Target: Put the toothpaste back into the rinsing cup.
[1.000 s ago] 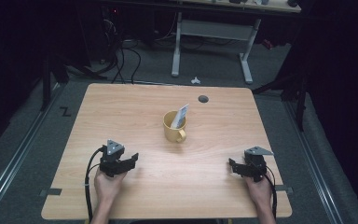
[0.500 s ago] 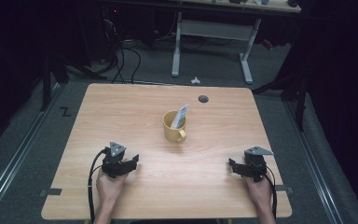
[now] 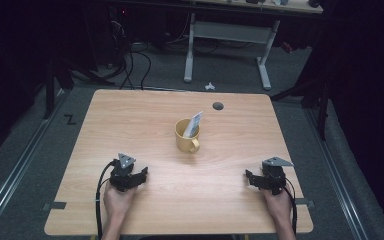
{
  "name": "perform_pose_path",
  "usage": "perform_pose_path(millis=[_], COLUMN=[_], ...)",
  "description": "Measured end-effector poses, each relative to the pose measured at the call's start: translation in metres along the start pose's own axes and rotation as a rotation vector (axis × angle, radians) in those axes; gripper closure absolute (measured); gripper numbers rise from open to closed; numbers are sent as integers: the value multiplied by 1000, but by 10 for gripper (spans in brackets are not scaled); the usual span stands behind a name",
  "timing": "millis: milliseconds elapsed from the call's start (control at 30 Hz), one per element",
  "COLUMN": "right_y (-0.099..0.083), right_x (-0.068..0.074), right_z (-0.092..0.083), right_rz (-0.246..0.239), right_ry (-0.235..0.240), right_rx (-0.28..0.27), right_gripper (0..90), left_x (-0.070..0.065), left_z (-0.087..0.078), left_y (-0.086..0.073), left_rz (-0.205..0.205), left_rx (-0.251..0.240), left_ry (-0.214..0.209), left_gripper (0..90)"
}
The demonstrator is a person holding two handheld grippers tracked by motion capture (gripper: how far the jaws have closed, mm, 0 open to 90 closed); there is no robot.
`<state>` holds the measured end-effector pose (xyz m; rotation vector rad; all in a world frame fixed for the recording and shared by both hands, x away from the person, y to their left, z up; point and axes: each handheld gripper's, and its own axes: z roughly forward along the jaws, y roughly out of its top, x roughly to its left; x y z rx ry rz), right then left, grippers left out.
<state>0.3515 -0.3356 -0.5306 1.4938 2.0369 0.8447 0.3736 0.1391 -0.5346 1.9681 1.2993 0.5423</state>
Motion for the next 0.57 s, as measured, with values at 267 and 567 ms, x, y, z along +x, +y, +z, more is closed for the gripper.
perform_pose_path(millis=[267, 567], right_y=[0, 0], right_x=[0, 0], right_z=[0, 0], right_rz=[0, -1], right_ry=[0, 0], right_rx=[0, 0], right_gripper=[239, 238], left_x=[-1, -1], left_z=[1, 1], left_y=[0, 0], left_rz=[20, 26], left_rx=[0, 3], left_ry=[8, 0], left_gripper=[353, 329])
